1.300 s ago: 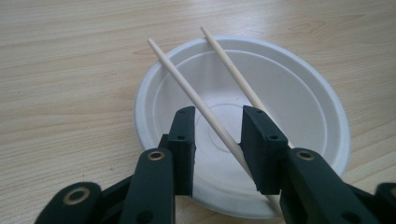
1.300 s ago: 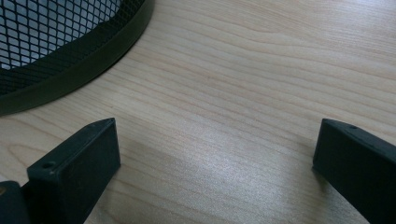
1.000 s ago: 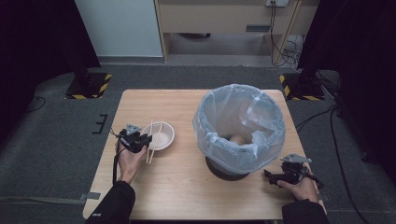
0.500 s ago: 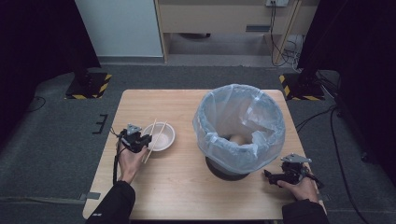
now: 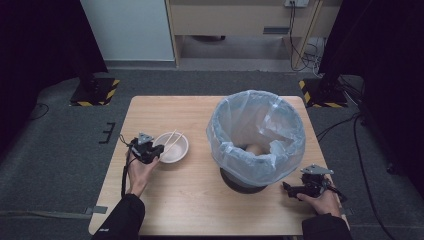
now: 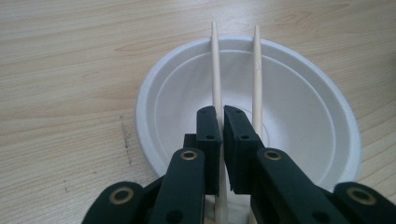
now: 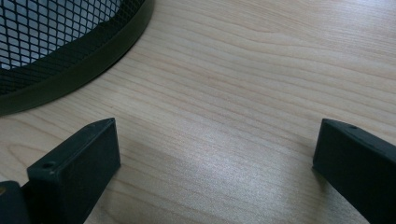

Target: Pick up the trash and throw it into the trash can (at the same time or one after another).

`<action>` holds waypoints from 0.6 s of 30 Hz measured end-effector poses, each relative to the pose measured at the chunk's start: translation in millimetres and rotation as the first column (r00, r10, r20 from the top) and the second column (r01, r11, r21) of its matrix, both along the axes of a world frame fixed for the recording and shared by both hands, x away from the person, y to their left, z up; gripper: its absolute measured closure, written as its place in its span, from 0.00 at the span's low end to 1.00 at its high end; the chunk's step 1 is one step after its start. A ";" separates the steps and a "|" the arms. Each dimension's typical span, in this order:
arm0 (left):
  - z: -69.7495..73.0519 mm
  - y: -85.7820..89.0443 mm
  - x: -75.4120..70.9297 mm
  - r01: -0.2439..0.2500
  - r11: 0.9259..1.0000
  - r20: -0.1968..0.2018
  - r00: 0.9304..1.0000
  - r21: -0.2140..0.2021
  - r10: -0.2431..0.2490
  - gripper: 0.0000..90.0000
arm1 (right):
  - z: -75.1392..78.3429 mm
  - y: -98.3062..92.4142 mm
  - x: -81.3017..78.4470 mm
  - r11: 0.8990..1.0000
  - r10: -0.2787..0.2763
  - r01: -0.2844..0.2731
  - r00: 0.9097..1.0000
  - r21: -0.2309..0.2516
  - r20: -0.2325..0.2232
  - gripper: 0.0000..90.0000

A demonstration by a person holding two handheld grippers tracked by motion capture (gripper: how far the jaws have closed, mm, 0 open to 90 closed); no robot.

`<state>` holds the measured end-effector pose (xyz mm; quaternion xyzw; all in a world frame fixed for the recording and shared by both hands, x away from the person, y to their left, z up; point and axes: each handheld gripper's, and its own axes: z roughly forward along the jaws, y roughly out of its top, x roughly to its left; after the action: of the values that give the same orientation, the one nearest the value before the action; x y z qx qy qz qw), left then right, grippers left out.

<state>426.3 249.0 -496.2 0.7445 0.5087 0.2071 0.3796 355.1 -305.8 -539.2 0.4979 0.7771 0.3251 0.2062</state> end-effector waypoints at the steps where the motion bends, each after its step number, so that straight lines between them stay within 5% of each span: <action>1: -0.2 0.3 0.3 0.000 1.000 0.002 1.000 0.004 0.000 0.94 | 0.0 0.0 0.0 1.000 0.000 0.000 1.000 0.000 0.000 0.01; 18: 1.4 2.0 0.0 -0.002 1.000 -0.010 1.000 0.015 0.002 0.95 | 0.0 0.0 0.0 1.000 0.000 0.000 1.000 0.000 0.000 0.01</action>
<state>426.3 251.0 -494.8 0.7479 0.5096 0.2077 0.3714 355.1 -305.8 -539.2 0.4981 0.7770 0.3251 0.2060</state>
